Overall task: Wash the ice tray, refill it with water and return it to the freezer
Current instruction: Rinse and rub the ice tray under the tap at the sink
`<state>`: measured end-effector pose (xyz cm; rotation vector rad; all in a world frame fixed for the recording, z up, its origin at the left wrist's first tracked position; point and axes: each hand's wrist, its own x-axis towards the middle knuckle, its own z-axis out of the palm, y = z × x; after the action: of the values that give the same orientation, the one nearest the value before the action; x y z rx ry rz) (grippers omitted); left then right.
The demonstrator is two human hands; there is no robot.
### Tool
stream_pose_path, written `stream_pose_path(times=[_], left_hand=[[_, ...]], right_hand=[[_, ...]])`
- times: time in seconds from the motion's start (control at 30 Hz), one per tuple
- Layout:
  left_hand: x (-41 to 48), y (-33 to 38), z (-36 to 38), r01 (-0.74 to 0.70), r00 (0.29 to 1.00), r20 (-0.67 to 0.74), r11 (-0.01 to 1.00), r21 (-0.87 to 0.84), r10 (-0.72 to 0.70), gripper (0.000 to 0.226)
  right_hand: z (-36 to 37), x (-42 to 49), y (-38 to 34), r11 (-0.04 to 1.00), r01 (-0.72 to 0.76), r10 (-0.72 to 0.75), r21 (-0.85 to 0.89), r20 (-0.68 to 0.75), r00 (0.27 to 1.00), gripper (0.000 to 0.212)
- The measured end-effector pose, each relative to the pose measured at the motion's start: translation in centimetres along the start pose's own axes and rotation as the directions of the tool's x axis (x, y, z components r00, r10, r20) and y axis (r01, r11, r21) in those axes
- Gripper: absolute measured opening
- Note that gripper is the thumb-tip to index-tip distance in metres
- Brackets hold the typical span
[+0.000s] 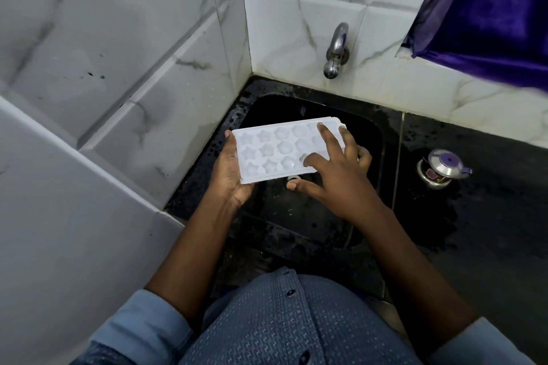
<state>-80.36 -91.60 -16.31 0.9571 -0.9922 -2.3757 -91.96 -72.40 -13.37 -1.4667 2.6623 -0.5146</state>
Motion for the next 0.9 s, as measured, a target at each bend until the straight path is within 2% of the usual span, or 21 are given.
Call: stream_pose_path(times=[0.9], left_hand=[[-0.78, 0.37, 0.33, -0.008, 0.999, -0.036, 1.0, -0.025, 0.007, 0.078]], right_hand=[[-0.03, 0.19, -0.24, 1.0, 0.001, 0.0, -0.01, 0.029, 1.0, 0.083]])
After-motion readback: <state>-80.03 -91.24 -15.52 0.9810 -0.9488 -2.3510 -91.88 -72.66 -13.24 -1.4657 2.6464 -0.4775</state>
